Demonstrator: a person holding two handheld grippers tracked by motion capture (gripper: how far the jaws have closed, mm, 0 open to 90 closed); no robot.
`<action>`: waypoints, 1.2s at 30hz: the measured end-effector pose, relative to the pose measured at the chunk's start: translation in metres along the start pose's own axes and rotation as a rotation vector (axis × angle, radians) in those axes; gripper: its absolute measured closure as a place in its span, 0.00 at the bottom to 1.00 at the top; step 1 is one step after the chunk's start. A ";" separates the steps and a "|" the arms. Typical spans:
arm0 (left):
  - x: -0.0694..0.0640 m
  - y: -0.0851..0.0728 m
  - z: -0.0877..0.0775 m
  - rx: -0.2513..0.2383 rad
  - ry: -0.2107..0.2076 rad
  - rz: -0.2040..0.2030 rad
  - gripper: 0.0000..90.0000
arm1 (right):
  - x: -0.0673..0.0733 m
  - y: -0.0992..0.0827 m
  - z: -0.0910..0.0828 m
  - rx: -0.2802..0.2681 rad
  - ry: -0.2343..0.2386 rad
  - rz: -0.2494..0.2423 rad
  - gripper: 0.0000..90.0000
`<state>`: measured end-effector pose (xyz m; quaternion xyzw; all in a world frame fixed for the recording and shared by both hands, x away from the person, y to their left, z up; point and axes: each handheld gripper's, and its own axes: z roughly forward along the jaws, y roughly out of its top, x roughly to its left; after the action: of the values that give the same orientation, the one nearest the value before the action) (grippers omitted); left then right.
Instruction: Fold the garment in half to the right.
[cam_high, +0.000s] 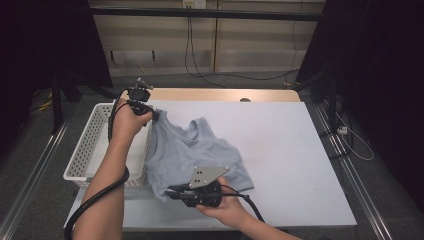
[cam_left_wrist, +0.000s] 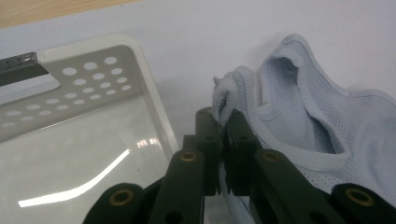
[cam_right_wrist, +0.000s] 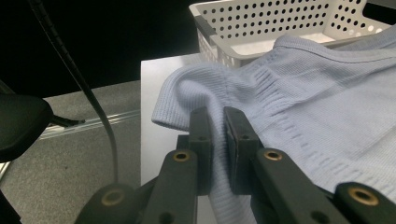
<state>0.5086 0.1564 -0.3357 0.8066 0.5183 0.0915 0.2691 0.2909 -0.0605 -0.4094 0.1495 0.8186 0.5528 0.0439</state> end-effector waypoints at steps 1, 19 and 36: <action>0.000 0.000 0.000 -0.003 0.000 -0.005 0.96 | 0.000 0.000 0.000 0.000 0.002 0.001 0.93; 0.003 0.002 -0.010 -0.004 0.005 -0.011 0.96 | 0.004 0.005 0.001 -0.023 0.009 -0.010 0.93; 0.008 0.002 -0.020 0.009 0.021 -0.009 0.96 | 0.007 0.012 -0.002 -0.059 0.016 -0.010 0.93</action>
<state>0.5049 0.1694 -0.3185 0.8045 0.5249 0.0966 0.2606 0.2857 -0.0562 -0.3965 0.1394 0.8031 0.5776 0.0446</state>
